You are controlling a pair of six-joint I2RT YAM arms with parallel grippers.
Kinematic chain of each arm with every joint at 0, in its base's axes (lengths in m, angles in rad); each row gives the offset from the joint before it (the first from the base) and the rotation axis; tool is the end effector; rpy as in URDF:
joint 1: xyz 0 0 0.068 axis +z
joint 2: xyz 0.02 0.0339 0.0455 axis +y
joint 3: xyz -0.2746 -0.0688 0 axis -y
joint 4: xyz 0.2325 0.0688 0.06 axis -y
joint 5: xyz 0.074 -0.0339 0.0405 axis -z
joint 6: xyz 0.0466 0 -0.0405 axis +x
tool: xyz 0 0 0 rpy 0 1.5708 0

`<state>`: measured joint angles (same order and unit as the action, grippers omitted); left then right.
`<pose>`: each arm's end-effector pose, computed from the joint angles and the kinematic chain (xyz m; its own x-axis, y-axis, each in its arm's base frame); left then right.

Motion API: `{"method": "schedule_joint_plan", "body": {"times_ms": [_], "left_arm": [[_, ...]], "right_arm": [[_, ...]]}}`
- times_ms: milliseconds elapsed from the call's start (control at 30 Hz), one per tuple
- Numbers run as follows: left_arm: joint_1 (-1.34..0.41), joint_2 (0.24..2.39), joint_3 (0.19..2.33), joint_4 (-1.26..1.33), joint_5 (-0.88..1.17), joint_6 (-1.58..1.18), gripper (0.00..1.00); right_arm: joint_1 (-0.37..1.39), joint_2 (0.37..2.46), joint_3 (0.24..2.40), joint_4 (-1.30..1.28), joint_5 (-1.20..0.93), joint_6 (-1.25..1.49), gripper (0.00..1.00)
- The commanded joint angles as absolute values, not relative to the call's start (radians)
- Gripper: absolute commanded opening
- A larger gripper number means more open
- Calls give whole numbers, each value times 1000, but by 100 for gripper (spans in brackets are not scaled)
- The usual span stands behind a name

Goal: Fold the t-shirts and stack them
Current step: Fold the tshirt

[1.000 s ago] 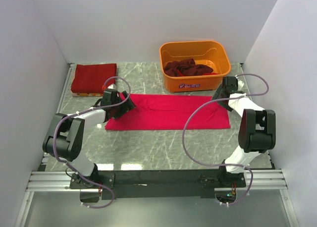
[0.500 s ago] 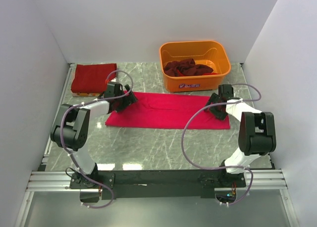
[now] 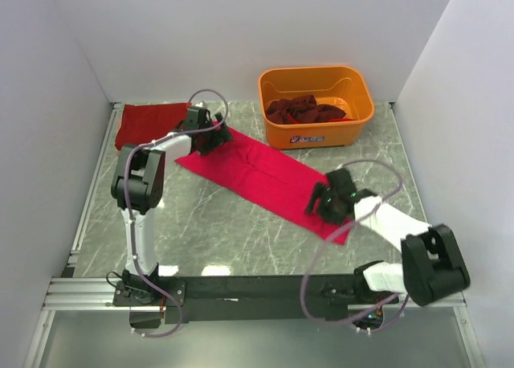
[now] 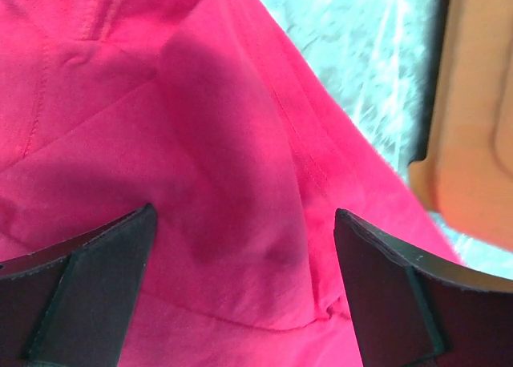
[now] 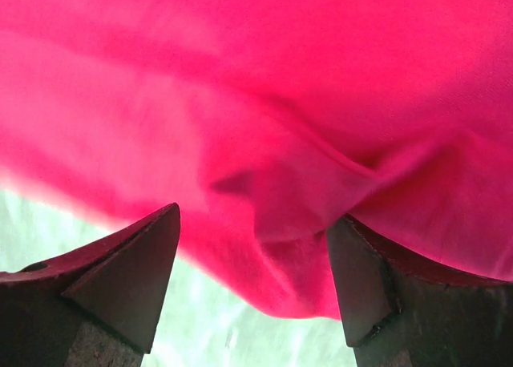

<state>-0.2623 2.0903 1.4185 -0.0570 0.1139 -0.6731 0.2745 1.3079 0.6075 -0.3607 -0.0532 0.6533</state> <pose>0.4481 -0.1258 0.1740 -0.7146 -0.4495 -0.5361 -0.1355 0.8407 -0.5242 0.2148 0.0631 0.1695 -0.8469 0.3921 -0.3592 0.2759 0.9015 0.3334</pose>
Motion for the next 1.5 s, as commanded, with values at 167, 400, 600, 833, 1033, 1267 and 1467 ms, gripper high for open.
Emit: {"method": "schedule_joint_plan", "body": {"times_ms": [167,400,600,833,1033,1267,1467], "left_arm": [[-271,2305,1687,-202,253,-638,99],[-270,2489,1980,-297,241,-583,100],[-258,2640,2244,-373,344,-531,99],[-218,2507,2057,-261,311,-574,99],[-213,2482,2266,-380,334,-545,99],[-215,2226,2060,-253,407,-584,99],[-218,2004,1780,-223,374,-601,99]], "right_arm": [[878,1261,561,-425,-467,726,81],[1089,1469,825,-433,-503,509,81],[1097,1577,956,-386,-563,443,81],[975,1387,916,-465,-301,508,84],[760,1270,803,-545,-123,473,85],[687,1357,729,-482,-143,489,86],[776,1404,663,-410,-242,577,86]]}}
